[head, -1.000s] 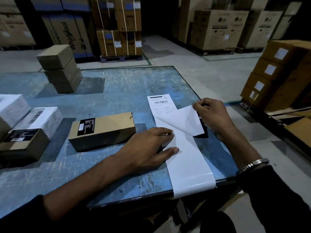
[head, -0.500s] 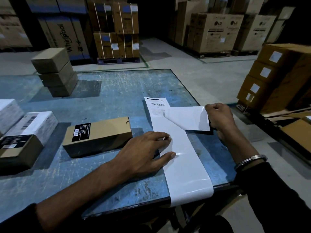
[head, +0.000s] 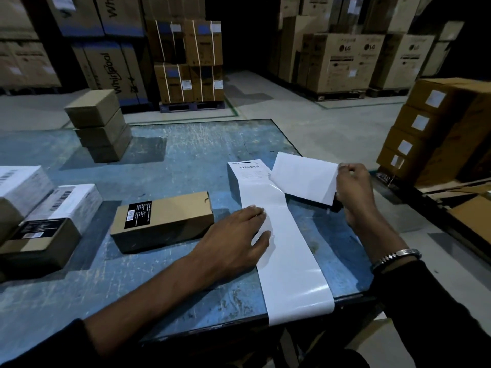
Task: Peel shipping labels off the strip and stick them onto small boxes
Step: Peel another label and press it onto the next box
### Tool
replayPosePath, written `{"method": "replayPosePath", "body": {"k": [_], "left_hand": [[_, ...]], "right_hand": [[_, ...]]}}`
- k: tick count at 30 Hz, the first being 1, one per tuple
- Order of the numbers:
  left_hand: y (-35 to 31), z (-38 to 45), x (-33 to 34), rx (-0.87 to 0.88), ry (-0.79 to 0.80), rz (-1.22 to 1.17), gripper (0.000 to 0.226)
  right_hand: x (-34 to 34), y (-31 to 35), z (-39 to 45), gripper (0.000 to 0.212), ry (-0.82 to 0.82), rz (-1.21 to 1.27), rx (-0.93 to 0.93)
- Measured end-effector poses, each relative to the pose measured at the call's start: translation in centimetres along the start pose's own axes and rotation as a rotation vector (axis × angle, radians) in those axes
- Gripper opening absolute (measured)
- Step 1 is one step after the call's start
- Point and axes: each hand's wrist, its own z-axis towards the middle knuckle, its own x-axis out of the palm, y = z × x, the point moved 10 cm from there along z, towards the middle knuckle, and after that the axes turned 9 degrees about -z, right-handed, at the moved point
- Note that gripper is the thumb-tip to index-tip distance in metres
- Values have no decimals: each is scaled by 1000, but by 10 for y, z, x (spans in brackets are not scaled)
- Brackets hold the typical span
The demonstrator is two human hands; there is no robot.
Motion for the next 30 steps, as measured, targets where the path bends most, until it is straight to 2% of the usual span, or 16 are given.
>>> {"method": "replayPosePath", "body": {"k": [9,16,19,21,26,28,30], "left_hand": [[-2,1,1,16,18,28,62],[-4,1,0,35,14,-4,60],[-5,3,1,48,27,-9,57],[-6,4,1,59,27,-16,55],[-14,6,-5,111,-12,-62,33],[-15,7,-9,107,-21,-62,36],[-15,7,-12,105,-11,-26,48]], "right_hand": [[-31,44,3,20,-150,74,-141],[-21,67,-7,14,-103,36,-193],[-5,77,-18,15,-85,94,-220],[14,82,-24,16,-15,241,-177],[84,109,-51,12,310,695,45],[116,117,-63,17,417,767,141],[146,116,-72,20,470,753,201]]}}
